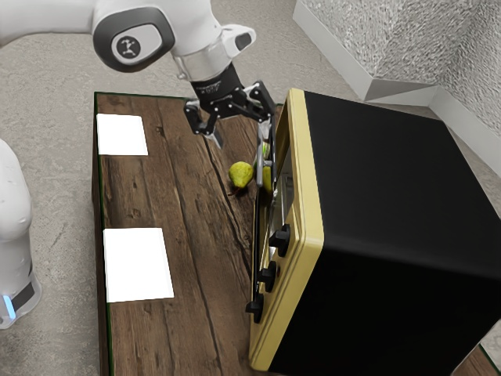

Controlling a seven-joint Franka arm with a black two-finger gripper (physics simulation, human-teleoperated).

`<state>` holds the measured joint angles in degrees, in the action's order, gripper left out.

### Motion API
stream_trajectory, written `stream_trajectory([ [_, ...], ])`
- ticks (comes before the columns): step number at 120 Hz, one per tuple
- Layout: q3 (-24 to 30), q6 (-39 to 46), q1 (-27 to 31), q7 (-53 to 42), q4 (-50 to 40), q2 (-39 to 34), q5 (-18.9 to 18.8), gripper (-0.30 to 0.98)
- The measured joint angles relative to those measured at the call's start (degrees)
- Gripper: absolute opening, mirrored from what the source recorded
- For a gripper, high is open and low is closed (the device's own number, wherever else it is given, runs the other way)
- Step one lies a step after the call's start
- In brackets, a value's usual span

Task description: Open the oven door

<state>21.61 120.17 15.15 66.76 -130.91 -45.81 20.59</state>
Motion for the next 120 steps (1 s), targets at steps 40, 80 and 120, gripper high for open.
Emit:
stream_trajectory([
  [40,0.0,0.0,0.6,-0.7,-1.2,0.6,0.9,0.66],
  [80,0.0,-0.2,0.7,-1.0,-2.0,0.4,1.2,0.51],
  [120,-0.1,-0.4,0.4,-0.8,-4.1,-0.6,0.8,0.45],
])
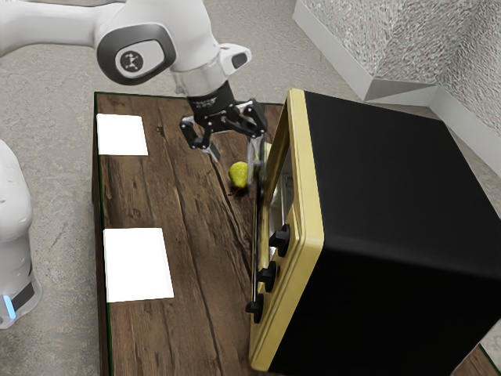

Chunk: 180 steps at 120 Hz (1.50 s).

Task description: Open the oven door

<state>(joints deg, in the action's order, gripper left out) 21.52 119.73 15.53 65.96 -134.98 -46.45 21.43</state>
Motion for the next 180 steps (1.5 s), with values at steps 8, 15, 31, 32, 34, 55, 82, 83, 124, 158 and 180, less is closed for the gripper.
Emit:
stream_trajectory([
  [8,0.0,-0.1,0.0,0.1,-0.2,-0.4,-0.1,0.45],
  [15,0.0,-0.1,0.0,0.1,-0.4,-0.8,0.0,0.45],
  [31,-0.2,-0.2,-0.1,0.2,-1.4,-2.0,0.2,0.45],
  [32,-0.2,-0.2,-0.2,0.2,-1.5,-2.1,0.2,0.45],
  [34,-0.2,-0.2,-0.2,0.2,-1.6,-2.3,0.2,0.45],
  [55,-0.6,-0.4,-0.5,0.3,-3.8,-4.6,-0.3,0.44],
  [82,-1.7,-0.5,-0.9,0.3,-6.2,-7.1,-0.3,0.44],
  [83,-1.7,-0.5,-0.9,0.3,-6.2,-7.2,-0.3,0.44],
  [124,-2.6,-1.3,-1.2,0.4,-9.4,-10.7,0.7,0.44],
  [158,-3.5,-2.3,-1.9,0.5,-13.1,-14.8,2.5,0.45],
  [180,-3.8,-3.2,-2.2,0.5,-15.1,-18.2,2.5,0.45],
])
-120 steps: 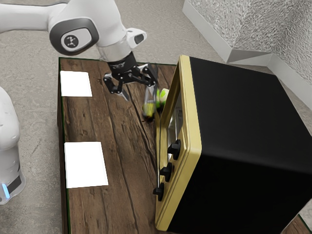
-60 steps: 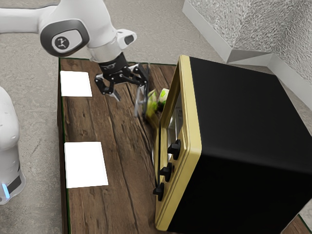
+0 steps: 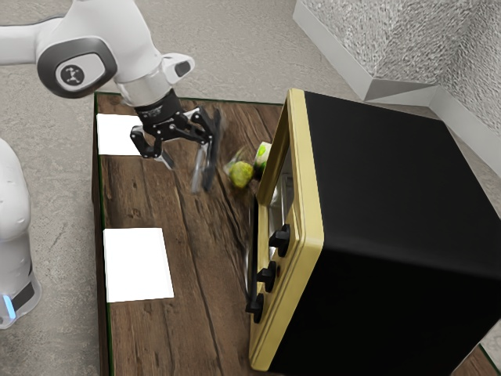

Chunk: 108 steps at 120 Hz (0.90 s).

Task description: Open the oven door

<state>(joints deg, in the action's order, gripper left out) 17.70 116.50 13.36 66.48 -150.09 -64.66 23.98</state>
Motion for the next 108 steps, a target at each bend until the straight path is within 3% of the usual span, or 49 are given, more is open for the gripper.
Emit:
stream_trajectory([
  [48,0.1,-6.5,0.5,0.2,0.6,-11.4,1.3,0.48],
  [58,0.0,-8.3,-0.2,1.0,7.5,-5.7,0.0,0.57],
  [72,-0.8,-14.6,-2.7,9.2,26.8,11.2,-3.5,0.63],
  [85,-14.4,-26.2,-17.9,22.1,47.2,30.3,-13.1,0.66],
  [91,-20.1,-30.5,-22.4,26.5,49.7,35.6,-16.8,0.67],
  [97,-22.5,-33.0,-24.6,30.5,47.7,37.2,-19.7,0.68],
  [108,-23.7,-35.5,-25.4,37.0,42.5,35.7,-20.7,0.68],
])
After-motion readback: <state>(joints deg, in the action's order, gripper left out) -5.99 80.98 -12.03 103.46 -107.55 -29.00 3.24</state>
